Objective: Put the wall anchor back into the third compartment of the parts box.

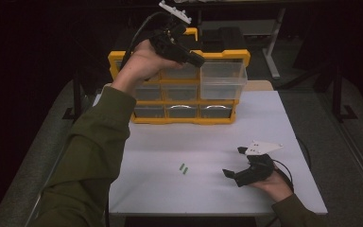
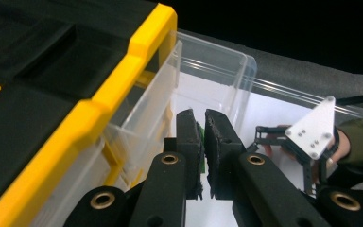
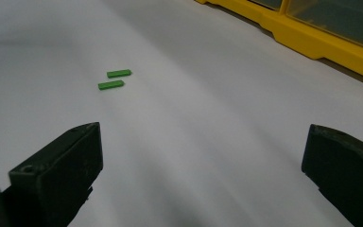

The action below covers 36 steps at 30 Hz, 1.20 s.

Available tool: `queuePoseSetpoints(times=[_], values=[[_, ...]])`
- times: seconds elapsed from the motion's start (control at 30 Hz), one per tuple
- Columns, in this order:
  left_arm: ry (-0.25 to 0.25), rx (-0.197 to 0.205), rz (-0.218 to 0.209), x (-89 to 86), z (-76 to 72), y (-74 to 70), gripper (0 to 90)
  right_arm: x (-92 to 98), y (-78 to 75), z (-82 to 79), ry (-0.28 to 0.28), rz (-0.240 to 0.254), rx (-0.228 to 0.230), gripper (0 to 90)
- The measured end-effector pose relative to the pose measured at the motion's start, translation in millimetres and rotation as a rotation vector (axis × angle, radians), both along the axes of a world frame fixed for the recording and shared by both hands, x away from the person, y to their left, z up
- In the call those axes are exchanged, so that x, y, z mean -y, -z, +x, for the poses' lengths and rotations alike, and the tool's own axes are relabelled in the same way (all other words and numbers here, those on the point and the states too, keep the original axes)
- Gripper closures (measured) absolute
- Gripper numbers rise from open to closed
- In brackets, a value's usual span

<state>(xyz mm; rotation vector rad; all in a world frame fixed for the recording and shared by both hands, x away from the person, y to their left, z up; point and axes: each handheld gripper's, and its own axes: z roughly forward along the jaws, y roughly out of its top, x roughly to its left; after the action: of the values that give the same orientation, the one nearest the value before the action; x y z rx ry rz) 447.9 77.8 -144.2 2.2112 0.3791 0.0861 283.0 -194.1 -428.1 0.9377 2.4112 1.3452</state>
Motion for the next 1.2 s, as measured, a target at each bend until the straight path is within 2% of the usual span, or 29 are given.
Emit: queuePoseSetpoints(times=[0.17, 0.2, 0.4, 0.47, 0.57, 0.6, 0.7, 0.77, 1.0, 1.1, 1.2], values=[[0.001, -0.007, 0.003, 10.3, 5.0, 6.6, 85.5, 0.1, -0.2, -0.1, 0.0, 0.003, 0.001, 0.0], [0.0, -0.008, 0.022, 18.2, 8.1, 12.2, 85.4, 0.8, -0.3, 0.0, 0.001, 0.003, 0.0, 0.0], [-0.007, -0.023, 0.059, 30.5, 9.7, 20.4, 85.4, 2.0, -0.4, 0.8, 0.0, 0.009, 0.009, 0.0], [0.001, -0.019, 0.077, 34.2, 8.6, 23.3, 85.3, 1.9, -0.2, 0.9, 0.0, 0.008, 0.005, 0.0], [-0.02, -0.007, 0.086, 36.2, 9.1, 24.5, 84.5, 2.0, -0.3, 0.9, -0.001, 0.008, 0.011, 0.0], [-0.027, -0.009, 0.067, 35.5, 9.5, 24.1, 80.3, 2.0, -0.4, 0.8, -0.001, 0.008, 0.01, 0.0], [-0.041, -0.01, 0.046, 31.6, 8.8, 20.7, 73.9, 1.4, -0.4, 0.3, 0.0, 0.006, 0.008, 0.0], [-0.03, -0.003, 0.049, 26.9, 6.5, 16.8, 69.4, 1.3, -0.5, 0.0, -0.001, 0.005, 0.008, 0.0], [-0.023, -0.024, 0.001, 4.7, -4.7, 8.2, 60.1, 1.2, -0.5, 0.2, 0.003, 0.003, 0.007, 0.0], [-0.024, -0.026, -0.005, -3.4, -9.6, 9.4, 56.3, 0.3, 0.0, -0.2, 0.004, 0.0, 0.002, 0.0], [-0.023, -0.023, 0.007, -8.0, -11.8, 10.4, 53.4, -0.2, 0.0, -0.2, 0.002, -0.001, 0.005, 0.0]])
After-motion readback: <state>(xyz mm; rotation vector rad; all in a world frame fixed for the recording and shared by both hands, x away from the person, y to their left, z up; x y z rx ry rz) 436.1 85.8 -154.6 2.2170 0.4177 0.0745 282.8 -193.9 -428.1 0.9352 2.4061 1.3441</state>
